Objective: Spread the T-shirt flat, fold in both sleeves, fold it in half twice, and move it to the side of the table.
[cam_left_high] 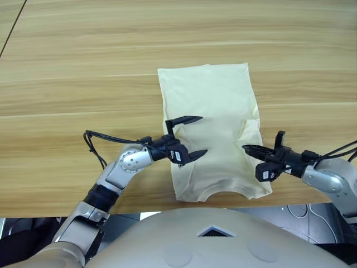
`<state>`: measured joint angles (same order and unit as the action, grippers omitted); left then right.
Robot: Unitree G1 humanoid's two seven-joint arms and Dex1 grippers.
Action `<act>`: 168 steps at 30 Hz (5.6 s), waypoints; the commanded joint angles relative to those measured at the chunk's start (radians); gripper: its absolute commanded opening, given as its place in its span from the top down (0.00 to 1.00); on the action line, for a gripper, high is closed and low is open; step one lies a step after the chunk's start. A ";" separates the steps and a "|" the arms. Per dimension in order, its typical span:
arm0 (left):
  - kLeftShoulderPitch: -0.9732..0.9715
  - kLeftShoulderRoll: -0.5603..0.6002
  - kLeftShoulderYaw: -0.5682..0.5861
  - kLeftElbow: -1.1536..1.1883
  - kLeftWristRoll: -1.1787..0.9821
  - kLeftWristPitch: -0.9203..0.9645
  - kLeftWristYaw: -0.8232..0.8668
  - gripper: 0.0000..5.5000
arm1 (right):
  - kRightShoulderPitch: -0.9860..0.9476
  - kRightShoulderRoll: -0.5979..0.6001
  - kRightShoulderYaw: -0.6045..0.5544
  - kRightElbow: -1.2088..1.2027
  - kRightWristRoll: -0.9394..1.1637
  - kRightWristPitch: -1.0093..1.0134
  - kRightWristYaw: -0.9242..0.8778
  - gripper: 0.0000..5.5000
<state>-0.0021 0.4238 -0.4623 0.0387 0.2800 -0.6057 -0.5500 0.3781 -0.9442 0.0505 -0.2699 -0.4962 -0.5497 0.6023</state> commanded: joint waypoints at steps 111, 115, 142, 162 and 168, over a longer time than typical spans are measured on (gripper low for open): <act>0.191 0.405 -0.072 -0.141 -0.075 -0.071 -0.322 0.99 | 0.384 -0.129 -0.194 0.046 0.176 -0.237 0.135 1.00; 0.197 0.432 -0.022 -0.148 -0.120 -0.087 -0.311 0.99 | 0.412 -0.142 -0.226 0.009 0.234 -0.261 0.143 1.00; 0.524 0.665 0.200 -0.336 -0.551 -0.266 -0.340 0.99 | 0.671 -0.157 -0.405 -0.185 0.535 -0.486 0.235 1.00; -0.015 0.222 0.355 0.021 -0.383 0.090 -0.060 0.99 | -0.284 0.141 -0.081 -0.016 0.159 0.141 -0.007 1.00; -0.188 0.152 0.334 0.191 -0.227 0.090 0.021 0.99 | -0.456 0.210 0.011 0.126 0.010 0.194 -0.092 1.00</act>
<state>-0.1322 0.5888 -0.1104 0.1478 -0.0298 -0.5163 -0.5599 -0.0151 -0.7578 0.0290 -0.1906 -0.4397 -0.3742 0.5342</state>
